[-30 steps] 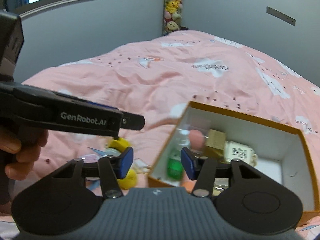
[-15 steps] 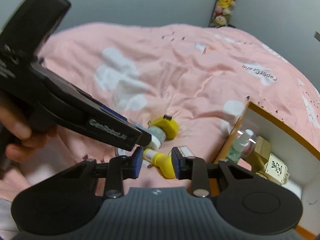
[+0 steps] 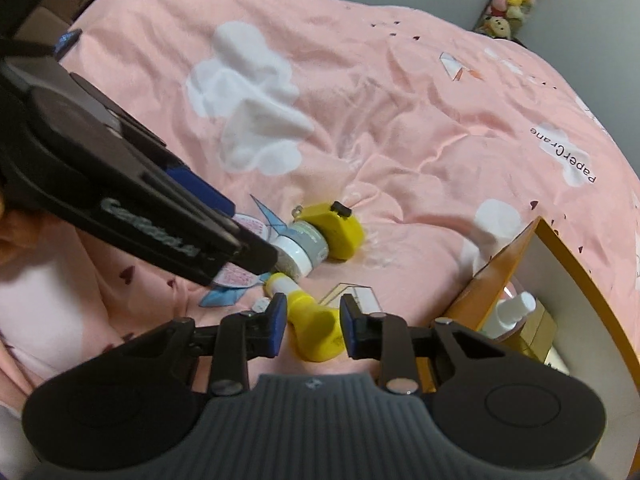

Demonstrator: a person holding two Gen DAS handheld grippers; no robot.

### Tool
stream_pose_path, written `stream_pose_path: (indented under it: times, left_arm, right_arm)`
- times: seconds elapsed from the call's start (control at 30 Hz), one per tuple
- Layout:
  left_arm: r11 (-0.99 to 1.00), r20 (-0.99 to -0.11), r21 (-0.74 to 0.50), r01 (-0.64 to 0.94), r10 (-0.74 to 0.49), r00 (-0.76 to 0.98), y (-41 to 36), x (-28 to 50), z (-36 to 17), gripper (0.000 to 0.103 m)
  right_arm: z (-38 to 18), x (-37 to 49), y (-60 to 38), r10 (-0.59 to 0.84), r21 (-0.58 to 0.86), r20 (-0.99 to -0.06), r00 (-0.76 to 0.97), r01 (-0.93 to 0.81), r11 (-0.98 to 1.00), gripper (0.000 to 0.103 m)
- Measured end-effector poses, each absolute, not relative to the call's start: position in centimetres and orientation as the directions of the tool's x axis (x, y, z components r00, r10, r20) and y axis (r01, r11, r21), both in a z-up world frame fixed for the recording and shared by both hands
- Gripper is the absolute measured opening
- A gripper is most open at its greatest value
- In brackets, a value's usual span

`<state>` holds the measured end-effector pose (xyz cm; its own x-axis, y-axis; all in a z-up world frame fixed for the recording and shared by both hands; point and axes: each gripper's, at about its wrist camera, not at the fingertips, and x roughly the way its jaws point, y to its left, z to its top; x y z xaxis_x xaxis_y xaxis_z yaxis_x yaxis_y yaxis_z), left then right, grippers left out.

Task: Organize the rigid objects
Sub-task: 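Move both tools back to the pile and reach the yellow bottle and white tin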

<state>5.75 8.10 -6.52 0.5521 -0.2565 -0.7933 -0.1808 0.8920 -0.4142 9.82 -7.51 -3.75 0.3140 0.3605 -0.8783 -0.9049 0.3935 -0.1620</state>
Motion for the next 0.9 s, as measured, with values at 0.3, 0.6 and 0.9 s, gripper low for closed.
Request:
stream_pose_path:
  times: [0.3, 0.6, 0.9]
  left_arm:
    - [0.887, -0.814, -0.413, -0.208, -0.257, 0.521, 8.0, 7.8, -8.1, 0.058]
    - [0.925, -0.864, -0.296, -0.238, -0.154, 0.48, 7.5, 7.1, -7.9, 0.065]
    - [0.931, -0.908, -0.208, -0.299, -0.07, 0.412, 7.8, 7.2, -9.3, 0.069]
  right_arm:
    - [-5.2, 11.5, -6.4, 0.308, -0.194, -0.907, 0.288, -0.934, 0.302, 0.037]
    - [-5.4, 13.0, -6.3, 0.306, -0.085, -0.936, 0.175, -0.955, 0.285, 0.039]
    - [-7.4, 12.8, -5.5, 0.279, -0.089, -0.947, 0.16, -0.964, 0.25, 0.039]
